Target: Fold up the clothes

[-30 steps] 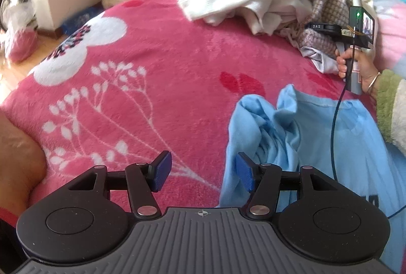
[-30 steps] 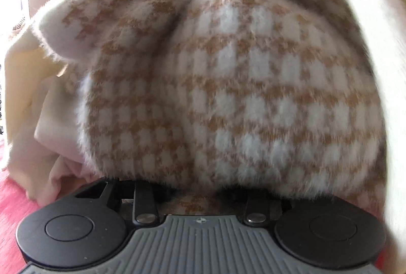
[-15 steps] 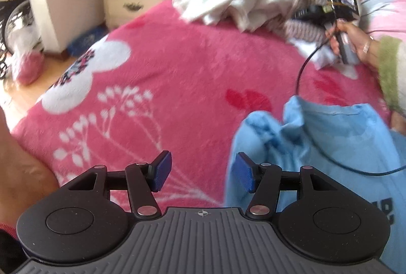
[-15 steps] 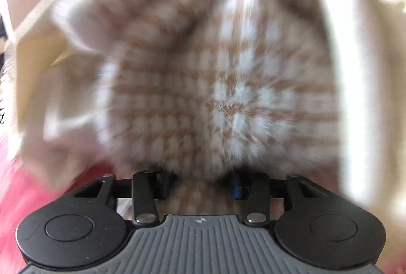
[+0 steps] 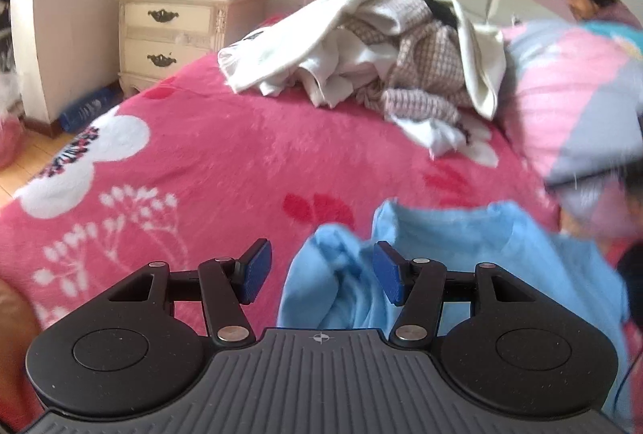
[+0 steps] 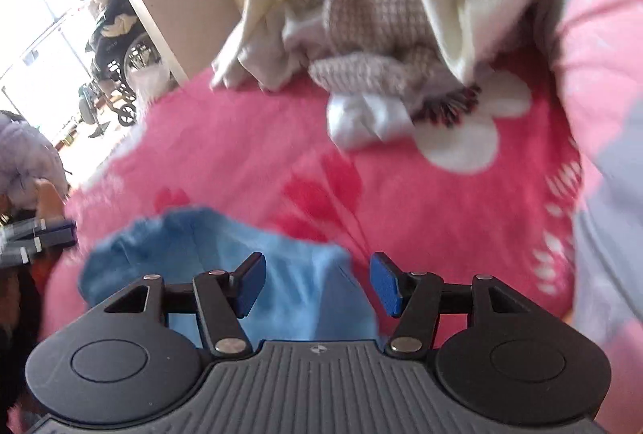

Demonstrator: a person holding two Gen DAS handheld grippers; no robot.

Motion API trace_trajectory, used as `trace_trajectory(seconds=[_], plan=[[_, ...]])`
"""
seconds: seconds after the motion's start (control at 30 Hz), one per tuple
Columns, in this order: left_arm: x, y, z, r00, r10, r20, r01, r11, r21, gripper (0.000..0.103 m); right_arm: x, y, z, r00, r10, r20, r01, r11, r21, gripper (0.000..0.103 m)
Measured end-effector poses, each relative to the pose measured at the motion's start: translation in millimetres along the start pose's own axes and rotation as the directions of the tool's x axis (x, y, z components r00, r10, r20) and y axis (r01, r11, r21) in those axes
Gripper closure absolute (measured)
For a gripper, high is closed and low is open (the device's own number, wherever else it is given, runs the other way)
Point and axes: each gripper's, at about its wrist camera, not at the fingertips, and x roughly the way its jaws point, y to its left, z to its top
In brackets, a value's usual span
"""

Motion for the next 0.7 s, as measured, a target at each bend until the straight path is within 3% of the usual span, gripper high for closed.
trace_trajectory(seconds=[0.13, 0.23, 0.37, 0.5, 0.6, 0.67, 0.7], plan=[[34, -1, 23, 0.993, -0.104, -0.059, 0.100, 0.993, -0.065, 0.047, -5, -32, -18, 0.998, 0.052, -0.027, -0.051, 0.997, 0.057, 0.042], [66, -9, 34, 0.975, -0.165, -0.150, 0.166, 0.986, -0.008, 0.047, 18, -34, -12, 0.995, 0.092, -0.036, -0.090, 0.995, 0.038, 0.040], [107, -30, 26, 0.970, -0.078, -0.232, 0.109, 0.986, 0.127, 0.047, 47, -34, -9, 0.992, 0.107, -0.070, -0.109, 0.993, -0.035, 0.031], [124, -35, 13, 0.967, -0.029, -0.252, 0.063, 0.989, 0.131, 0.067, 58, -28, -16, 0.993, 0.063, -0.098, -0.073, 0.991, -0.108, 0.035], [120, -33, 11, 0.974, -0.005, -0.225, 0.029, 0.994, 0.103, 0.094, 59, -20, -17, 0.997, -0.008, -0.079, -0.005, 0.985, -0.174, 0.070], [113, -33, 12, 0.979, 0.007, -0.202, 0.010, 0.996, 0.084, 0.099, 53, -14, -15, 0.998, -0.002, -0.059, -0.009, 0.985, -0.170, 0.096], [109, -34, 13, 0.983, 0.017, -0.183, -0.003, 0.997, 0.077, 0.100, 48, -12, -15, 0.999, 0.001, -0.048, -0.009, 0.987, -0.162, 0.096]])
